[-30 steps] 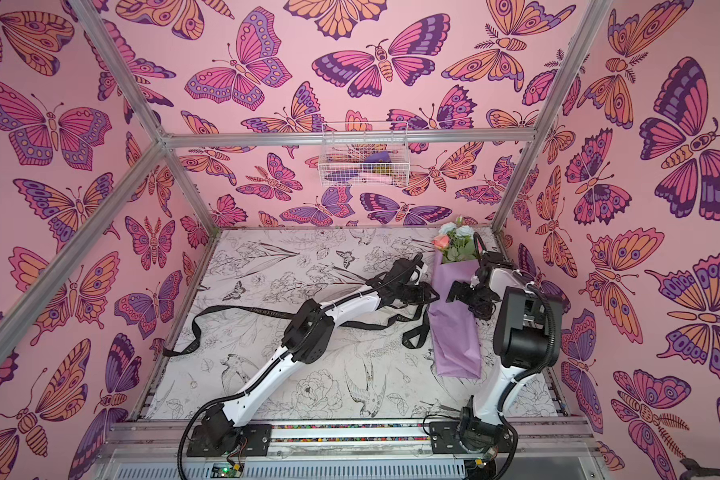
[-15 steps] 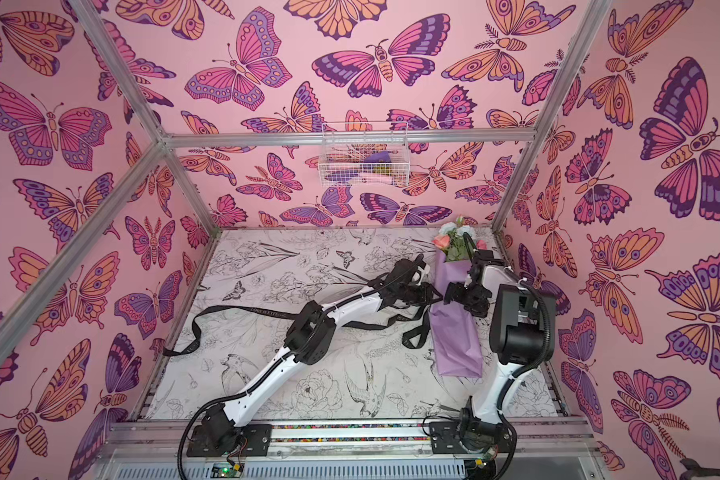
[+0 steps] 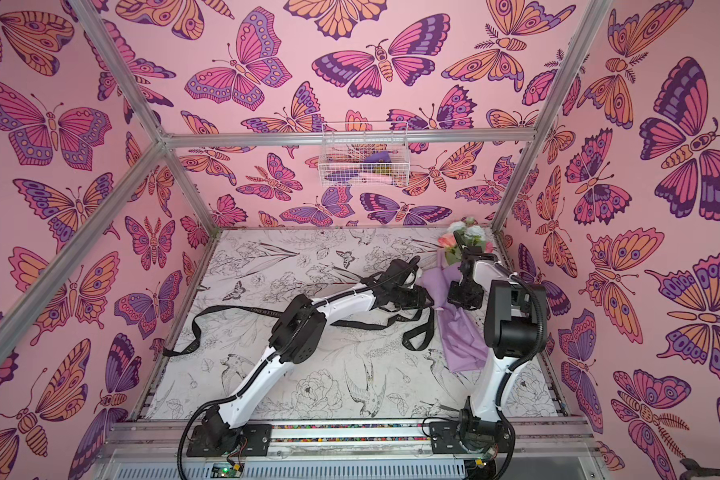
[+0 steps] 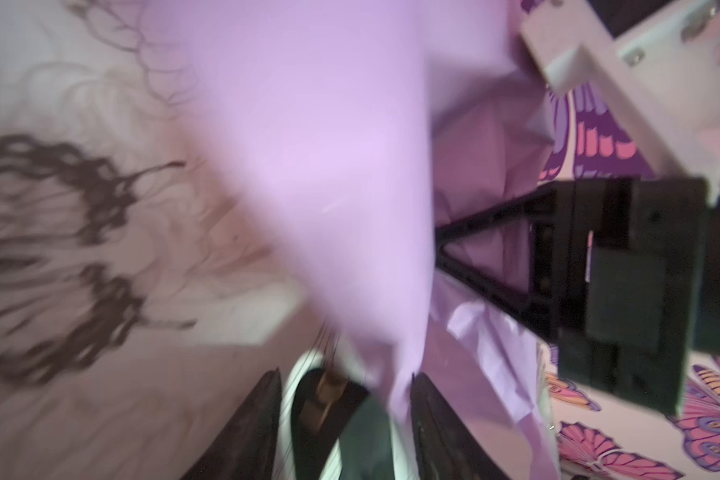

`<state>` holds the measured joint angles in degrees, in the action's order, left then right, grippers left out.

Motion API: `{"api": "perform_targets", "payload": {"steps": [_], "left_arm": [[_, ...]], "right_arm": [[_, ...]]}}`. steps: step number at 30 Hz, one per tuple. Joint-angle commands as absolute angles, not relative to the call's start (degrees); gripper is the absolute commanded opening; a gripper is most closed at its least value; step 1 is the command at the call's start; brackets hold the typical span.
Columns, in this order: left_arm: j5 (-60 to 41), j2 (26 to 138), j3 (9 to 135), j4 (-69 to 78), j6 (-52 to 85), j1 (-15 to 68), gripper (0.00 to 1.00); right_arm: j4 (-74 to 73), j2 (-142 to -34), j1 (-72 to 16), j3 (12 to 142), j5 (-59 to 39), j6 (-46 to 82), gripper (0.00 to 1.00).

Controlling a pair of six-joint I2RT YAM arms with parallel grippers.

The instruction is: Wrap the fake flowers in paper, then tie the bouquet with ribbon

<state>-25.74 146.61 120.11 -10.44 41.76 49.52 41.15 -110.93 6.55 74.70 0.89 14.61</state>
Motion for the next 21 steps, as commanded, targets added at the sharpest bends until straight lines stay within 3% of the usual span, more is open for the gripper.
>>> {"api": "perform_targets", "payload": {"steps": [1,5,10,15,21], "left_arm": [[-23.9,143.9,118.3,-12.0,38.8,49.4,0.49],[-25.5,145.4,120.2,-12.0,39.1,50.5,0.48],[-25.6,146.1,121.9,-11.9,39.8,52.2,0.48],[-19.8,141.6,115.4,-10.0,41.2,52.9,0.46],[-18.1,140.9,115.1,-9.3,40.3,52.2,0.37]], "right_arm": [[43.4,-109.8,6.9,72.7,4.4,15.2,0.0],[44.0,-108.3,6.9,72.1,2.6,15.2,0.07],[43.3,-108.1,7.0,70.0,3.0,15.8,0.34],[43.5,-106.5,7.1,69.4,3.0,16.1,0.61],[43.6,-102.8,7.3,69.0,1.0,17.0,0.78]]}}
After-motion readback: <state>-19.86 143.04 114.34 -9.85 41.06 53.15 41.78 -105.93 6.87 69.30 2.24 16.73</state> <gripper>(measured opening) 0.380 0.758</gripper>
